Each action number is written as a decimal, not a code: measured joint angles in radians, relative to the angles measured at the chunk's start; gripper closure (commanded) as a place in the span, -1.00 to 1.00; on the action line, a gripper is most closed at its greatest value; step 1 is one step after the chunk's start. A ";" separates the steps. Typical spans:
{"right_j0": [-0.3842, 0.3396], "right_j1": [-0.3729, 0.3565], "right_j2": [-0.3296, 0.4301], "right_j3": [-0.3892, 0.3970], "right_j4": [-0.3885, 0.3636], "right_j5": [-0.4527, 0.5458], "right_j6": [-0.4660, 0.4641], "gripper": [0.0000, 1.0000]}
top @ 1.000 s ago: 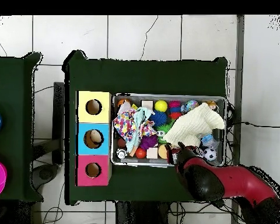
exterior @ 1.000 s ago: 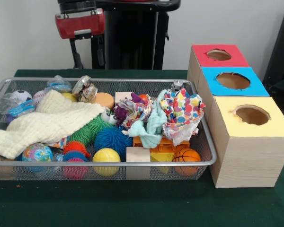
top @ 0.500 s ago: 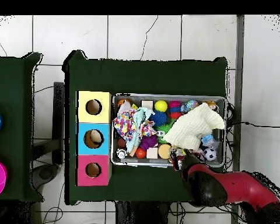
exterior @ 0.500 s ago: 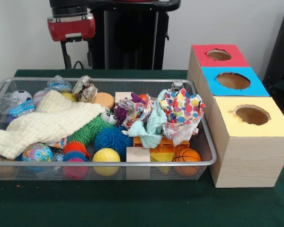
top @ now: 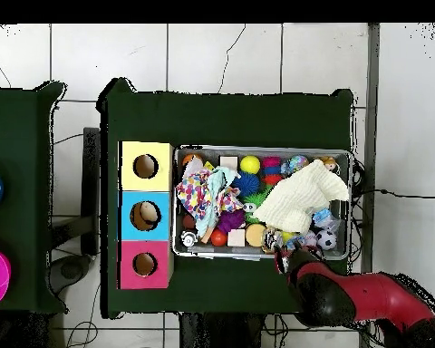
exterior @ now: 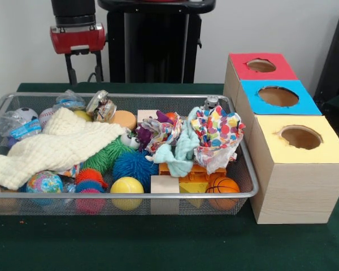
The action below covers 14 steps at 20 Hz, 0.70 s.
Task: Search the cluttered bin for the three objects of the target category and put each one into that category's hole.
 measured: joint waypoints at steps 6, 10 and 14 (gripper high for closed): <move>0.003 0.022 -0.033 -0.022 -0.042 0.000 0.000 -1.00; 0.002 0.034 -0.039 -0.040 -0.056 0.000 0.000 -1.00; 0.004 0.045 -0.052 -0.054 -0.066 0.000 0.000 -1.00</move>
